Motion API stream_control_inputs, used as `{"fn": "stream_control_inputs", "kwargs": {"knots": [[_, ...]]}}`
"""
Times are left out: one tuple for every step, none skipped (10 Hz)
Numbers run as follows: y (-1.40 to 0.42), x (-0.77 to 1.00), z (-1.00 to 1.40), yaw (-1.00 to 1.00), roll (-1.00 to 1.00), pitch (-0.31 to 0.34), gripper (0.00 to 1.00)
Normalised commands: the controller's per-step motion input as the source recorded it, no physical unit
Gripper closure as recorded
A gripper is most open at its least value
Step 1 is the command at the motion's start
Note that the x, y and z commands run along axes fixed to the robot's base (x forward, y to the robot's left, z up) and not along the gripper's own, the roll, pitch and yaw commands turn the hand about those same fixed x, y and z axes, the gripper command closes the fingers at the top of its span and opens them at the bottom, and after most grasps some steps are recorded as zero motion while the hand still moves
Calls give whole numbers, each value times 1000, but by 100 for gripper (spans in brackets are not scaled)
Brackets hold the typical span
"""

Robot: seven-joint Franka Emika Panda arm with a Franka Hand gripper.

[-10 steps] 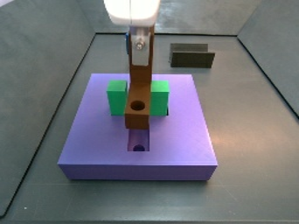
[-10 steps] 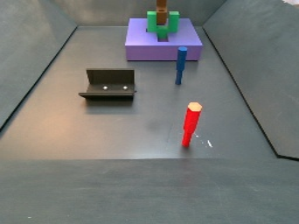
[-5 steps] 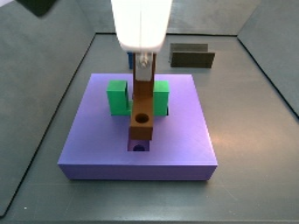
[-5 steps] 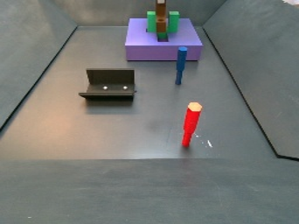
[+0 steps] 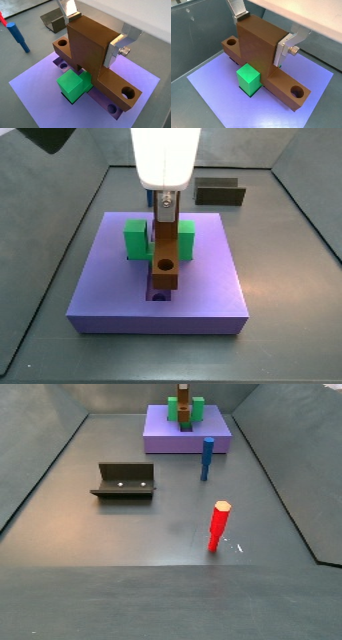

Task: Pick up the brown object. Move up. Move to above the board. Insert the brown object.
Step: Insert the brown object.

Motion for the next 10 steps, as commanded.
{"fn": "stream_control_inputs", "kwargs": {"knots": [[-23,-200,-51,0,0,-154,100],[-49,-143,-91,0,0,-156,100],[-54,-126,-89,0,0,-147,100],[-57,-114,-91,0,0,-141,100],[-57,-149,-131,0,0,-144,100],[-49,-106,-134,0,0,-134,100],[0,0,-226,0,0,-77,100],[0,0,-274,0,20,-36,100],[0,0,-326,0,56,-11,100],[0,0,-297,0,71,0,100]]}}
